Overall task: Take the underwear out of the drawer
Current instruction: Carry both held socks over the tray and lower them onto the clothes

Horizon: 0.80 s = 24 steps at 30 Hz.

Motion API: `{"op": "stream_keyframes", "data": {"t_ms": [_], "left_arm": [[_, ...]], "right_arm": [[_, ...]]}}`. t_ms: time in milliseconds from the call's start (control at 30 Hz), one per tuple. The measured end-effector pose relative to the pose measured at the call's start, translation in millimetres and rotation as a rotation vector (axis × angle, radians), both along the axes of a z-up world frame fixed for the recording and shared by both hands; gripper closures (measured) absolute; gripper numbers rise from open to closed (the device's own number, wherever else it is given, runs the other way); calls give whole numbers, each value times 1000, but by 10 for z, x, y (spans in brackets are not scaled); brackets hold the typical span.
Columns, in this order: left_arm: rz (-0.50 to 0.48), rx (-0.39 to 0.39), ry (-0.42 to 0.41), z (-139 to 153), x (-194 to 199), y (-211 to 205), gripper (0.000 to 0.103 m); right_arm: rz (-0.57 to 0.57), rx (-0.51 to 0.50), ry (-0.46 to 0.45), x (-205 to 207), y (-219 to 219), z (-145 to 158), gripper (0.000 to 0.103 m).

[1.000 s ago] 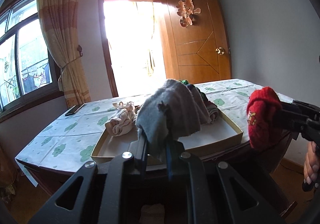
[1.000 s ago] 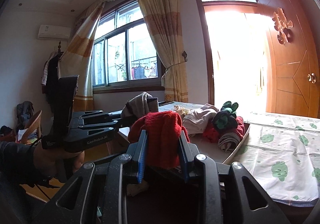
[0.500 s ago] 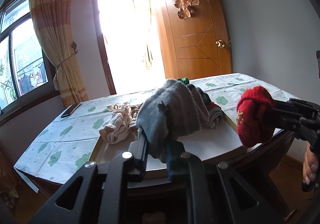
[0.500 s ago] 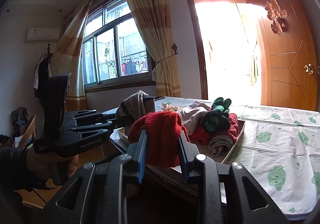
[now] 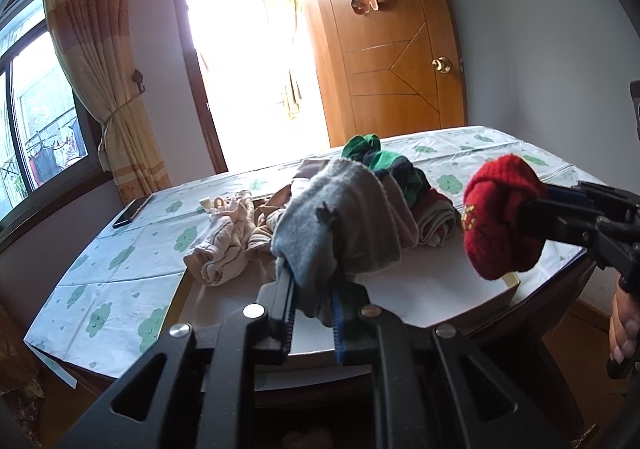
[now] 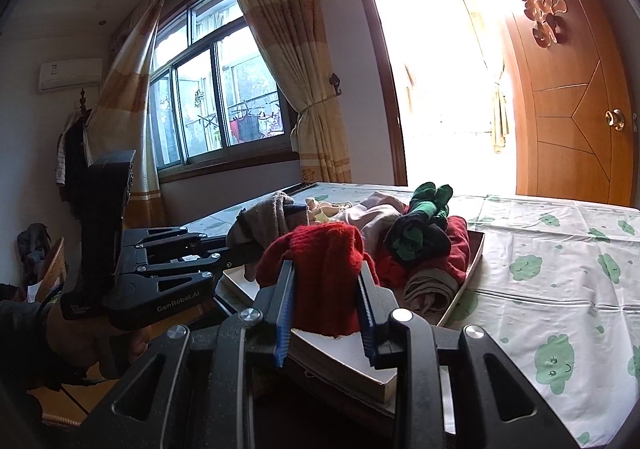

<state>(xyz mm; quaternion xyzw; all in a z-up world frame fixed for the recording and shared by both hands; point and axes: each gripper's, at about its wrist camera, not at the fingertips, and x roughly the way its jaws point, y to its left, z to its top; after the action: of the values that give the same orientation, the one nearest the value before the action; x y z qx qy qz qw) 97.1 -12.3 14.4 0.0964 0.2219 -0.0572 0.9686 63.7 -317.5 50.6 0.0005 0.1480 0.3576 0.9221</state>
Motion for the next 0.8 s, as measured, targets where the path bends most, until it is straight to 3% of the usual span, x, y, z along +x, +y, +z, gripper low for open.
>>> {"op": "stream_keyframes", "data": {"t_ms": [467, 800], "left_arm": [[10, 3, 72, -46, 274, -53, 90], [11, -18, 166, -167, 489, -88, 90]], "right_arm": [[-21, -26, 50, 271, 45, -25, 72], [-58, -46, 121, 479, 58, -106, 72]]}}
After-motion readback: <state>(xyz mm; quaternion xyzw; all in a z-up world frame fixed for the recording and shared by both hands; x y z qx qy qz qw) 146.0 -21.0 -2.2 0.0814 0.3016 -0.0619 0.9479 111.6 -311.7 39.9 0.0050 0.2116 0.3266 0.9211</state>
